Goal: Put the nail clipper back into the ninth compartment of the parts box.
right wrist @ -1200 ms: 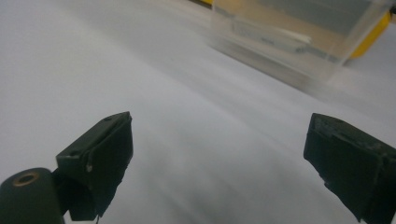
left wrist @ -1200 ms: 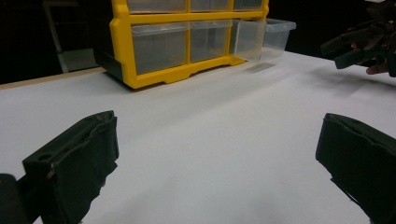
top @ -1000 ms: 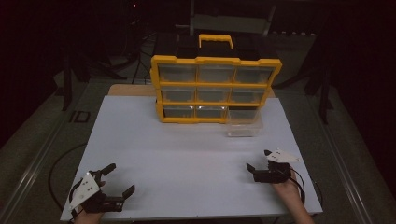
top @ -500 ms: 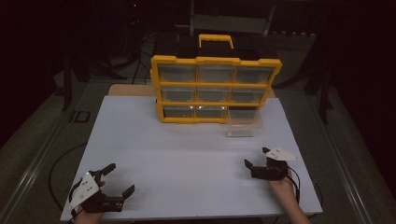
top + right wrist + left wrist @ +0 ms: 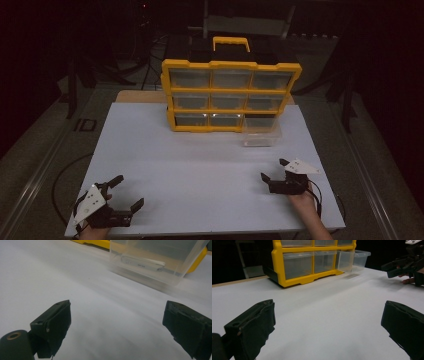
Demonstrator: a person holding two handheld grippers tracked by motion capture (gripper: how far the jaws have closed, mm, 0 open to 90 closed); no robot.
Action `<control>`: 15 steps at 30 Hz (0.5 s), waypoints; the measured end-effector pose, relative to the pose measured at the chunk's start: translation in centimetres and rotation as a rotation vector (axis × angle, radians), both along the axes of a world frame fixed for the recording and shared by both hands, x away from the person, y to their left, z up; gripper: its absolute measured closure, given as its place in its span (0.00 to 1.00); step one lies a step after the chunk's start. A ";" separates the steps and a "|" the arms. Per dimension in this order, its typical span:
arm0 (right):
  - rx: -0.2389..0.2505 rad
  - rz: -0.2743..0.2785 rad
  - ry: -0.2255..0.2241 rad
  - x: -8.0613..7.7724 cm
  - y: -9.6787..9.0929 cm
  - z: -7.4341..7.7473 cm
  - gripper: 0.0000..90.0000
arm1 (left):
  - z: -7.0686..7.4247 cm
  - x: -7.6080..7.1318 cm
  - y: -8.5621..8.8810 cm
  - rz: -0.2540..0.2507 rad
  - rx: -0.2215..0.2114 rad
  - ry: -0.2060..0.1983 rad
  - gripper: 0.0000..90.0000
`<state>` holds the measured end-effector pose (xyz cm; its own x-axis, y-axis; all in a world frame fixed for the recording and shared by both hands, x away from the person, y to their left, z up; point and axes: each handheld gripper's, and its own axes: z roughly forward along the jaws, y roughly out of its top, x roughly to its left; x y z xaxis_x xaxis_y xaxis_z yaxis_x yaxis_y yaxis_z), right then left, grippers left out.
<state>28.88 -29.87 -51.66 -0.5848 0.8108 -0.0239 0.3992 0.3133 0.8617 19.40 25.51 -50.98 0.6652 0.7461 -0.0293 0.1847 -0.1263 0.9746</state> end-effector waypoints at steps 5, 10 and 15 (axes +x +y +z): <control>0.013 0.010 -0.002 -0.1 -0.3 0.0 0.09 | 0.0 0.0 0.0 0.001 -0.002 0.001 0.01; 0.027 0.015 -0.003 -0.1 -0.6 0.0 0.09 | 0.0 0.0 0.0 0.001 -0.002 0.002 0.01; 0.021 0.000 -0.005 -0.1 -1.1 0.1 0.09 | 0.0 0.0 -0.1 0.001 -0.005 0.003 0.01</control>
<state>28.76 -30.96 -51.59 -0.5851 0.8109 -0.0098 0.3947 0.2954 0.8700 19.44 25.44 -51.02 0.6644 0.7466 -0.0346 0.1876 -0.1217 0.9747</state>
